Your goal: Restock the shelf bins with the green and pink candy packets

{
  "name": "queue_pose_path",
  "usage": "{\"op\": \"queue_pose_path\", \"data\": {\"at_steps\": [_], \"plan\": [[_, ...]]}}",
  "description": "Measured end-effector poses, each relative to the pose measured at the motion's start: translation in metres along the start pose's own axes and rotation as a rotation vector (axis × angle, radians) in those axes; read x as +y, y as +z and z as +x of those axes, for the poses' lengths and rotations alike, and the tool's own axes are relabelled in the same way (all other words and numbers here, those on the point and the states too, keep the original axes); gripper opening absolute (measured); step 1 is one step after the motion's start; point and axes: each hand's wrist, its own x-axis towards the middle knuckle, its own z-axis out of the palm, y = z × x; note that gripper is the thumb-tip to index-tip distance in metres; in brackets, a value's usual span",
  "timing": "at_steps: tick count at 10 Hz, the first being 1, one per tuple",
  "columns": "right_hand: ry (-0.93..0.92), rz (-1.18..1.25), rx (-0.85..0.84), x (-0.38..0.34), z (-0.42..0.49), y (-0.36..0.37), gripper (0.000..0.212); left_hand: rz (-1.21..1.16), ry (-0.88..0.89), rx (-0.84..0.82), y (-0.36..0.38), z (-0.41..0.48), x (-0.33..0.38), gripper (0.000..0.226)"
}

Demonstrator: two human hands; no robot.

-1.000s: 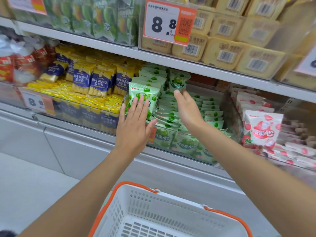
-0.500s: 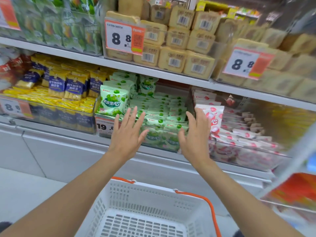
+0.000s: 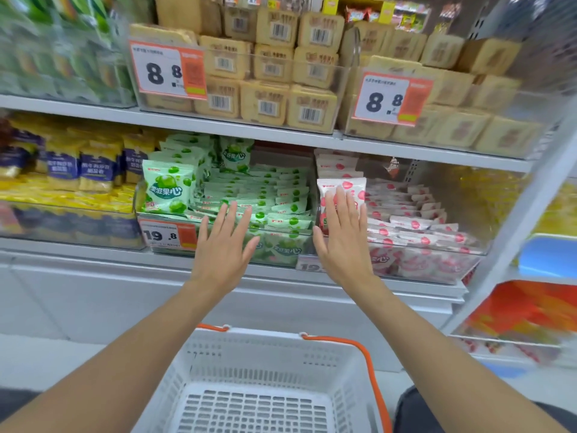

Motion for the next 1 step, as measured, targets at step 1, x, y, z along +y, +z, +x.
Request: {"op": "queue_pose_path", "data": {"at_steps": [1], "plan": [[-0.092,0.082,0.064,-0.0089,-0.0015,-0.0066,0.059,0.018,0.036,-0.009,-0.0054,-0.0012,0.005,0.071]]}}
